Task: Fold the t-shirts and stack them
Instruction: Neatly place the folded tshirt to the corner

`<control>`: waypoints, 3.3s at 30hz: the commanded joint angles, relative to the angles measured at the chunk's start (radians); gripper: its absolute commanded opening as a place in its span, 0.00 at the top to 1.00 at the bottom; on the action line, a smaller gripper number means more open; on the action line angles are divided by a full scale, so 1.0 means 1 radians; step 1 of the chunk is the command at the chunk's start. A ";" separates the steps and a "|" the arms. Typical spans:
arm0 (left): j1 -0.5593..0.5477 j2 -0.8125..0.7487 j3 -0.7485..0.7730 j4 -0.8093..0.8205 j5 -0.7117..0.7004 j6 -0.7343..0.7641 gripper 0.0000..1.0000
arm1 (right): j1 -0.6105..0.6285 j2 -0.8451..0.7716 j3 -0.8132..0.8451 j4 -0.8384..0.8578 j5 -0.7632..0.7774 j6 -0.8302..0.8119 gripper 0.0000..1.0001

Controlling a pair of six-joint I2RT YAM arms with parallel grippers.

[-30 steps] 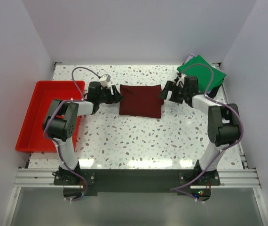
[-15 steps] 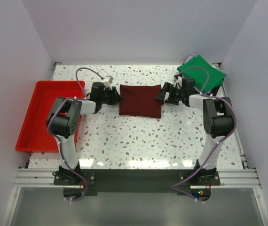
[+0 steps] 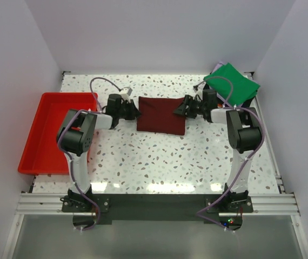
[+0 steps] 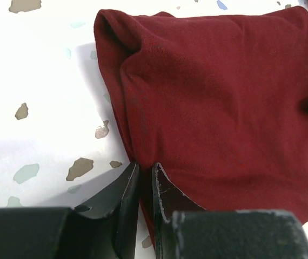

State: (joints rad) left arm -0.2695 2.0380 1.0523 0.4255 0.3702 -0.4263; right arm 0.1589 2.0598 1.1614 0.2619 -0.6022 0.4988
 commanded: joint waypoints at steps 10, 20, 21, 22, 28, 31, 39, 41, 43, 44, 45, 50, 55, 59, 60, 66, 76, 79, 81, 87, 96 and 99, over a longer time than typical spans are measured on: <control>-0.016 -0.011 0.018 -0.016 -0.004 0.014 0.33 | 0.057 0.057 0.055 -0.125 0.083 -0.005 0.97; 0.019 -0.176 -0.075 0.001 -0.033 -0.011 0.11 | 0.056 -0.041 0.247 -0.441 0.252 -0.137 1.00; 0.027 -0.192 -0.081 0.001 -0.031 -0.012 0.11 | 0.054 -0.043 0.288 -0.464 0.269 -0.146 1.00; 0.032 -0.199 -0.093 0.002 -0.033 -0.012 0.11 | 0.054 -0.044 0.313 -0.490 0.286 -0.166 1.00; 0.059 -0.225 -0.129 0.025 -0.022 -0.012 0.10 | 0.054 -0.029 0.512 -0.674 0.436 -0.238 1.00; 0.070 -0.213 -0.132 0.035 -0.010 -0.015 0.10 | 0.051 -0.009 0.621 -0.759 0.516 -0.267 1.00; 0.098 -0.191 -0.143 0.052 -0.002 -0.017 0.10 | 0.039 0.097 0.952 -0.943 0.653 -0.327 1.00; 0.104 -0.190 -0.143 0.055 -0.001 -0.017 0.10 | 0.034 0.117 1.026 -0.966 0.671 -0.330 1.00; 0.108 -0.188 -0.149 0.058 -0.002 -0.017 0.10 | 0.031 0.141 1.069 -0.972 0.679 -0.329 1.00; 0.113 -0.185 -0.147 0.059 -0.002 -0.017 0.10 | 0.028 0.148 1.087 -0.972 0.682 -0.327 1.00; 0.115 -0.182 -0.149 0.059 -0.001 -0.017 0.10 | 0.025 0.157 1.131 -0.972 0.682 -0.324 1.00; 0.124 -0.179 -0.152 0.061 -0.005 -0.015 0.10 | 0.005 0.227 1.274 -0.966 0.685 -0.309 1.00; 0.128 -0.174 -0.153 0.061 -0.010 -0.012 0.10 | -0.038 0.244 1.356 -0.914 0.636 -0.263 1.00; 0.131 -0.164 -0.150 0.062 -0.011 -0.012 0.10 | -0.065 0.229 1.385 -0.871 0.627 -0.241 1.00; 0.131 -0.159 -0.149 0.062 -0.013 -0.012 0.10 | -0.079 0.220 1.393 -0.865 0.622 -0.230 1.00; 0.133 -0.148 -0.143 0.064 -0.011 -0.012 0.10 | -0.156 0.200 1.445 -0.823 0.532 -0.163 1.00; 0.133 -0.145 -0.150 0.068 0.003 -0.019 0.11 | -0.252 0.157 1.442 -0.750 0.424 -0.054 1.00; 0.133 -0.151 -0.156 0.068 0.001 -0.019 0.11 | -0.286 0.155 1.442 -0.722 0.366 -0.020 1.00; 0.133 -0.156 -0.158 0.068 -0.002 -0.019 0.11 | -0.309 0.161 1.439 -0.714 0.341 -0.006 1.00; 0.133 -0.159 -0.161 0.067 0.001 -0.019 0.11 | -0.340 0.120 1.301 -0.736 0.347 -0.061 1.00; 0.133 -0.168 -0.164 0.067 0.016 -0.025 0.11 | -0.344 0.016 1.101 -0.855 0.589 -0.199 1.00; 0.133 -0.170 -0.167 0.070 0.026 -0.028 0.11 | -0.344 0.010 1.094 -0.901 0.669 -0.233 1.00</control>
State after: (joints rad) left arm -0.1459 1.8877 0.8978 0.4480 0.3714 -0.4381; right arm -0.1844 2.1597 2.2539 -0.6083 -0.0620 0.3367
